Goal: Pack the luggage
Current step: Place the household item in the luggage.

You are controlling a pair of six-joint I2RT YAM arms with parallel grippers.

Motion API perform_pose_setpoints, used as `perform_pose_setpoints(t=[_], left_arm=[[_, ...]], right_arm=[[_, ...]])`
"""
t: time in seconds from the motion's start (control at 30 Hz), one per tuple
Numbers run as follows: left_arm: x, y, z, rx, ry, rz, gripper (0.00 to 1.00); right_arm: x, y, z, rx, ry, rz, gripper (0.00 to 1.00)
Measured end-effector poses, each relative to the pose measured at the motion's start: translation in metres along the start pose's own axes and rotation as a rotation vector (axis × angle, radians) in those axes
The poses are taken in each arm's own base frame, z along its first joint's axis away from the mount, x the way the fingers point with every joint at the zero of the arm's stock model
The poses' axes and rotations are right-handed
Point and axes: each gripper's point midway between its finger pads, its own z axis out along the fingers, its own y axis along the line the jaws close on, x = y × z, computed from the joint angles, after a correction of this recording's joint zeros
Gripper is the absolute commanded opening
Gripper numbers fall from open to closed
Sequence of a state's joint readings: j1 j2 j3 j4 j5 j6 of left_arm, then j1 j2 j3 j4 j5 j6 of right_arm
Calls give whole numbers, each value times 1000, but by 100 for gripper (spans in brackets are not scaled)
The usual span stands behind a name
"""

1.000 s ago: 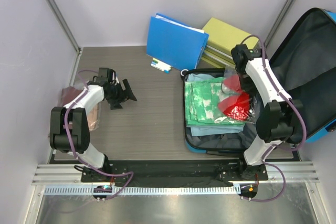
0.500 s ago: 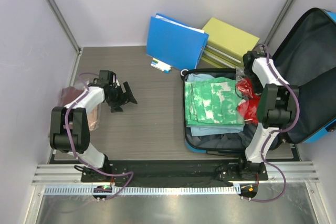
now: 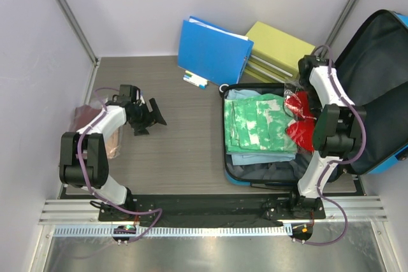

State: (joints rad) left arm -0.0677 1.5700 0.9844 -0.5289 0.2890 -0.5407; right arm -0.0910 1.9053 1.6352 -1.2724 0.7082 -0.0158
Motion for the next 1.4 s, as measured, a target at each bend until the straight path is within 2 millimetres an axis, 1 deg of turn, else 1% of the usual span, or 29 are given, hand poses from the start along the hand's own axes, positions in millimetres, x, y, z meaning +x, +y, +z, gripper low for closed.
perform_pose_setpoints(t=[0.1,0.17,0.23,0.33,0.4,0.47,0.53,0.6,0.73,0.83,0.93,1.0,1.13,1.4], left_arm=[[0,0,0,1,0,0,89],[0,0,0,2,2,-1,89],[1,0,1,2,5,-1,89],[1,0,1,2,6,-1,89],[1,0,1,3,7,-2,89],[1,0,1,5,8,-2,89],[1,-1,1,5,9,-2,89],[1,-1,1,5,9,-2,89],[2,0,1,5,10,-2,89],[2,0,1,5,10,-2,89],[2,0,1,5,10,-2,89],[2,0,1,4,10,-2,89],[2,0,1,4,11,-2,89],[2,0,1,4,11,-2,89]], right_arm=[[5,-8,-17,0,-29,47,61],[4,-16,-30,2,-63,95,61],[-2,-26,-46,-2,-115,153,61],[-13,-34,-68,-35,-193,225,60],[-18,-30,-81,-98,-235,265,60],[-23,-19,-89,-194,-269,299,60],[-28,-4,-92,-278,-286,313,60],[-35,13,-89,-343,-299,323,60],[-47,54,-73,-456,-287,305,60],[-53,77,-57,-494,-262,289,59],[-50,93,-42,-503,-235,278,59],[-46,99,-33,-502,-222,277,59],[-41,103,-16,-502,-204,301,58],[-15,94,4,-493,-147,348,59]])
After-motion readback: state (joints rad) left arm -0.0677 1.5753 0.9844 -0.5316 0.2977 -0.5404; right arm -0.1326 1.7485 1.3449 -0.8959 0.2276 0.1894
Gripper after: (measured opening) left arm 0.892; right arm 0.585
